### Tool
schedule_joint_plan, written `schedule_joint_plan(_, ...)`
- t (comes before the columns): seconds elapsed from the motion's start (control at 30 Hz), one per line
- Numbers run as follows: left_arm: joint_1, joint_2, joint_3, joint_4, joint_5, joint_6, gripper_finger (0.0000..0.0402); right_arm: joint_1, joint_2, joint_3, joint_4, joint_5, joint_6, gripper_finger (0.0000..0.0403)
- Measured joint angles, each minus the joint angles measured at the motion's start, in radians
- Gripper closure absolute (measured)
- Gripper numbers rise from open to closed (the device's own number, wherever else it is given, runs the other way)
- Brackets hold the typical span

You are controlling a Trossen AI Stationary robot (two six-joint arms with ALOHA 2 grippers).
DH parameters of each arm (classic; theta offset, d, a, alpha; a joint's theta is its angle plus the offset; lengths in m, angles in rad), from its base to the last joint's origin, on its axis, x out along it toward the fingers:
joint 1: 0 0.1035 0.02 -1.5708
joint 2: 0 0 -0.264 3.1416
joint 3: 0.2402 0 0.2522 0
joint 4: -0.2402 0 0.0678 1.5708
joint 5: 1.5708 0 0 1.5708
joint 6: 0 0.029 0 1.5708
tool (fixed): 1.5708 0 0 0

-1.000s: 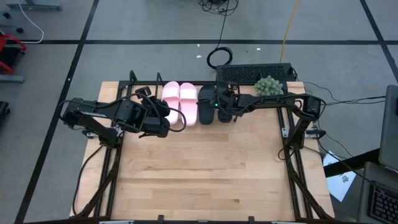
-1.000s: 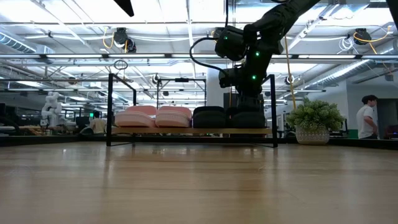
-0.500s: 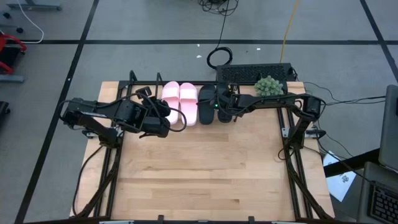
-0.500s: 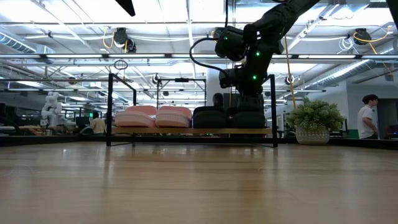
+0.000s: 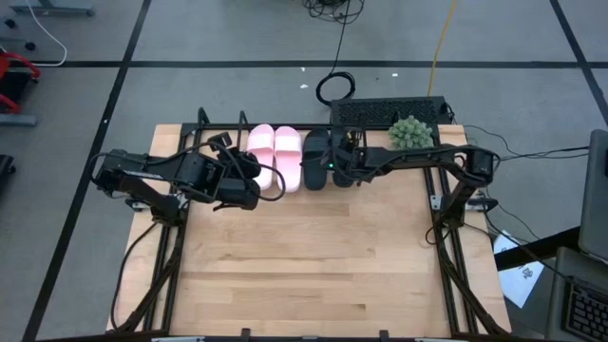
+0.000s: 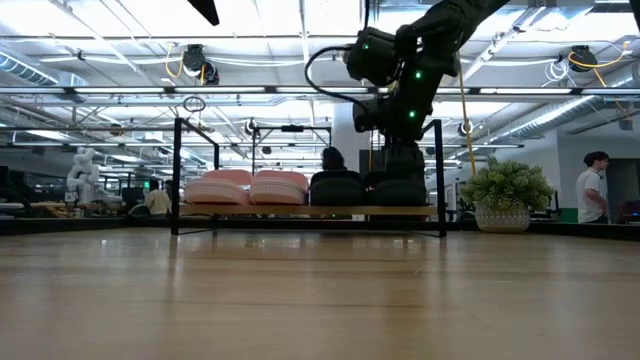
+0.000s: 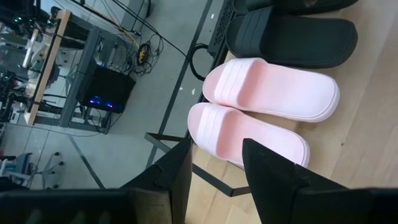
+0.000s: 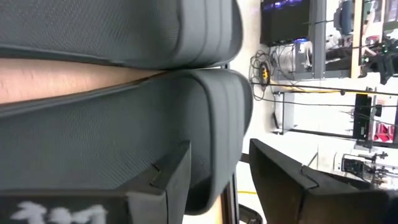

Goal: Pick and place slides into the shelf
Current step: Return to Home Position

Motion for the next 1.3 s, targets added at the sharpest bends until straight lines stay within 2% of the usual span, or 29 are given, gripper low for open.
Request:
schedule_joint_plan(0.23, 0.000, 0.000, 0.000, 0.014, 0.000, 0.004, 0.0256, 0.030, -0.063, 0.000, -0.016, 0.006, 0.003, 0.0249)
schedule_joint_plan(0.43, 0.000, -0.003, 0.001, 0.012, -0.009, 0.026, 0.0256, 0.127, -0.159, 0.000, -0.029, 0.027, -0.024, 0.0249)
schedule_joint_plan(0.53, 0.000, -0.044, 0.011, 0.025, 0.025, 0.014, 0.0256, 0.202, -0.232, 0.000, -0.012, 0.108, -0.051, 0.0250)
schedule_joint_plan(0.63, -0.004, -0.119, 0.031, 0.054, 0.099, -0.020, 0.0256, 0.274, -0.330, 0.000, 0.008, 0.137, -0.036, 0.0250)
schedule_joint_plan(0.77, -0.031, -0.249, 0.058, 0.067, 0.168, -0.104, 0.0256, 0.363, -0.480, 0.000, 0.031, 0.130, 0.078, 0.0250)
schedule_joint_plan(0.97, -0.140, -0.410, 0.059, 0.069, 0.262, -0.251, 0.0256, 0.473, -0.679, 0.000, 0.048, 0.097, 0.282, 0.0250)
schedule_joint_plan(1.17, -0.264, -0.468, 0.059, 0.069, 0.272, -0.317, 0.0256, 0.552, -0.813, 0.000, 0.047, 0.073, 0.470, 0.0250)
schedule_joint_plan(1.3, -0.306, -0.478, 0.059, 0.045, 0.327, -0.320, 0.0256, 0.593, -0.876, 0.000, 0.026, 0.053, 0.645, 0.0250)
